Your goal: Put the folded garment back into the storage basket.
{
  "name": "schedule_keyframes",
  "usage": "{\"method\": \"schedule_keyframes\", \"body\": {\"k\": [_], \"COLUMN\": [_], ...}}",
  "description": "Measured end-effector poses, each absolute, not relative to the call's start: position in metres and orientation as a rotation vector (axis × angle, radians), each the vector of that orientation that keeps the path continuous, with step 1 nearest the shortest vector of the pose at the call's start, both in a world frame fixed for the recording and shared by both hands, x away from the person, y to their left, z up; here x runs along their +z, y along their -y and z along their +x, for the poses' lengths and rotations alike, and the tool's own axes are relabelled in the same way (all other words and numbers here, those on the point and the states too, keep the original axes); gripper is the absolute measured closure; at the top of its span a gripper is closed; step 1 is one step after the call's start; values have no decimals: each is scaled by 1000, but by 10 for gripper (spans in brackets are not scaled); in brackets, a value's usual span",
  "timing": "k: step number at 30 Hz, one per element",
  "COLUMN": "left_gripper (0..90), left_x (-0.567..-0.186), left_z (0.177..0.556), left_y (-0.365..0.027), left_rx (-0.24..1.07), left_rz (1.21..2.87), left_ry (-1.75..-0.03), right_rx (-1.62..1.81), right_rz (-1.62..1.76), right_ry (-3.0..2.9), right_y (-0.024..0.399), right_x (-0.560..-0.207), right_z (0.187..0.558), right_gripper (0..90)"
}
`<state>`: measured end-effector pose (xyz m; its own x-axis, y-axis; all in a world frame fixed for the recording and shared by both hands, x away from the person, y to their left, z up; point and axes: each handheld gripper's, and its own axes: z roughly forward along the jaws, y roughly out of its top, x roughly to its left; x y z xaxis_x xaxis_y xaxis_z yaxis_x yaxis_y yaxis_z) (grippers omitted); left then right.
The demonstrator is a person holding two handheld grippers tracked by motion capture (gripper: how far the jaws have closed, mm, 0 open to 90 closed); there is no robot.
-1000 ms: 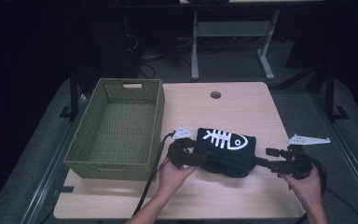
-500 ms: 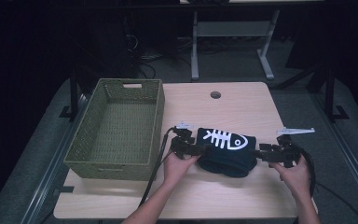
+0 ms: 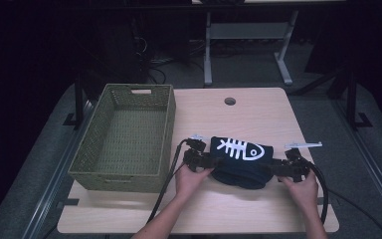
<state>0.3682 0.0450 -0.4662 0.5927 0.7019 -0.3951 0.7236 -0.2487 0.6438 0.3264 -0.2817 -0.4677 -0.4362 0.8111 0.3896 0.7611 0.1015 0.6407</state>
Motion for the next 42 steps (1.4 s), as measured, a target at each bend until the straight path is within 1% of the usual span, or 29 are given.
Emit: {"method": "schedule_keyframes", "body": {"k": [4,10,13,14,15,18,21,24,30,42], "left_gripper": [398,497,550,583,583,632,677,693,698,698], "left_x": [-467,-469,-470,-470,-470,-468,-466,-465,-457,-431], "left_z": [367,363,363,364,364,362,360,359,357,351], "left_y": [-45,-44,-43,-44,-44,-44,-43,-43,-44,-46], "left_rx": [-49,-79,-112,-122,-126,-126,-129,-149,-168,-164], "left_rz": [1981,1970,1962,1957,1958,1962,1962,1951,1922,1890], "left_ry": [-1125,-1117,-1119,-1120,-1118,-1108,-1090,-1088,-1066,-1010], "right_rx": [1256,1274,1266,1262,1262,1280,1296,1317,1381,1446], "right_rz": [1651,1651,1654,1648,1648,1637,1633,1640,1657,1632], "right_ry": [-2275,-2252,-2262,-2259,-2259,-2263,-2272,-2272,-2253,-2238], "right_y": [280,277,274,273,273,272,272,275,283,289], "right_x": [-471,-475,-474,-474,-474,-472,-470,-468,-456,-433], "right_z": [324,320,319,317,317,316,314,313,308,301], "right_gripper": [403,506,583,636,636,674,691,699,703,704]}}
